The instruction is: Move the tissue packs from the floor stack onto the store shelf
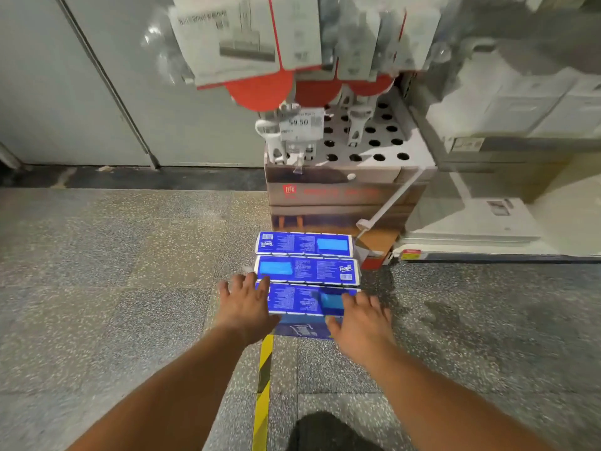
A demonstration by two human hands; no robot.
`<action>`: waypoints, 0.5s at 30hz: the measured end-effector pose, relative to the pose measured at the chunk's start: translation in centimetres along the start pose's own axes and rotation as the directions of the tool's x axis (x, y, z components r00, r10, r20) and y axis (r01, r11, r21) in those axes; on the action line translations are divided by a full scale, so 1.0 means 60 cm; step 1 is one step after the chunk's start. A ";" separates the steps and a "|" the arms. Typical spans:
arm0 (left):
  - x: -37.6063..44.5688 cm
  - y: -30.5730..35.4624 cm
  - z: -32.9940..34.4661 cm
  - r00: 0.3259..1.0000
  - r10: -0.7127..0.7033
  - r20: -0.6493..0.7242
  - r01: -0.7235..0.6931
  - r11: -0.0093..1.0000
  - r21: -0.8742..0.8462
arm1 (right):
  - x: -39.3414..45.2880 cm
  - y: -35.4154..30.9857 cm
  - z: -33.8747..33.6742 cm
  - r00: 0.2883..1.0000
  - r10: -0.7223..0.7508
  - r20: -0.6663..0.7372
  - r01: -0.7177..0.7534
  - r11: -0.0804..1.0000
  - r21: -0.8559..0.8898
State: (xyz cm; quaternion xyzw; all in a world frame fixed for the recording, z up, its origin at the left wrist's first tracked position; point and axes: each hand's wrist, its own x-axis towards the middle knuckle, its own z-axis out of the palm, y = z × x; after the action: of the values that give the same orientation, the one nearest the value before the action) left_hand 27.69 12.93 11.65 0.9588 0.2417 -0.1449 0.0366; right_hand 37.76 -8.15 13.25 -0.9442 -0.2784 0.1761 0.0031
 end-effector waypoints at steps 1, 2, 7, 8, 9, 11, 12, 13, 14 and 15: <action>0.029 0.002 0.044 1.000 -0.004 0.018 0.004 1.000 0.010 | 0.031 0.003 0.043 1.000 0.003 0.015 -0.004 1.000 0.005; 0.055 0.007 0.088 0.999 -0.001 0.046 0.000 1.000 0.021 | 0.058 0.007 0.087 0.999 0.000 0.035 0.000 1.000 0.007; 0.181 0.019 0.286 0.991 0.004 0.137 -0.009 0.999 0.034 | 0.204 0.029 0.283 0.999 -0.008 0.048 0.007 0.999 0.032; 0.201 0.020 0.321 0.989 -0.002 0.148 -0.005 0.999 0.047 | 0.230 0.034 0.315 0.999 -0.012 0.052 0.010 0.999 0.031; 0.215 0.021 0.354 0.989 -0.009 0.149 0.001 0.999 0.051 | 0.250 0.039 0.348 0.998 -0.020 0.063 0.018 0.999 0.029; 0.228 0.024 0.407 0.995 -0.006 0.100 0.005 1.000 0.005 | 0.271 0.048 0.401 0.997 -0.046 0.057 0.044 0.998 0.034; 0.229 0.026 0.421 0.998 0.004 0.069 -0.002 1.000 -0.027 | 0.272 0.051 0.417 0.997 -0.060 0.039 0.059 0.998 0.036; 0.228 0.028 0.428 0.999 0.019 0.051 -0.016 0.999 -0.044 | 0.269 0.053 0.425 0.997 -0.074 0.018 0.073 0.997 0.034; 0.228 0.029 0.427 0.998 0.034 0.052 -0.033 0.999 -0.034 | 0.267 0.054 0.426 0.996 -0.089 0.002 0.089 0.996 0.028; 0.229 0.026 0.422 0.996 0.050 0.069 -0.051 0.999 0.007 | 0.266 0.055 0.422 0.994 -0.110 -0.005 0.110 0.994 0.012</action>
State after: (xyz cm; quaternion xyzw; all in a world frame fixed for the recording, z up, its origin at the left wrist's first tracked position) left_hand 33.41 14.22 -16.58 0.9592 0.2152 -0.1780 0.0442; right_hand 43.51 -4.87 -16.12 -0.9277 -0.3290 0.1752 0.0190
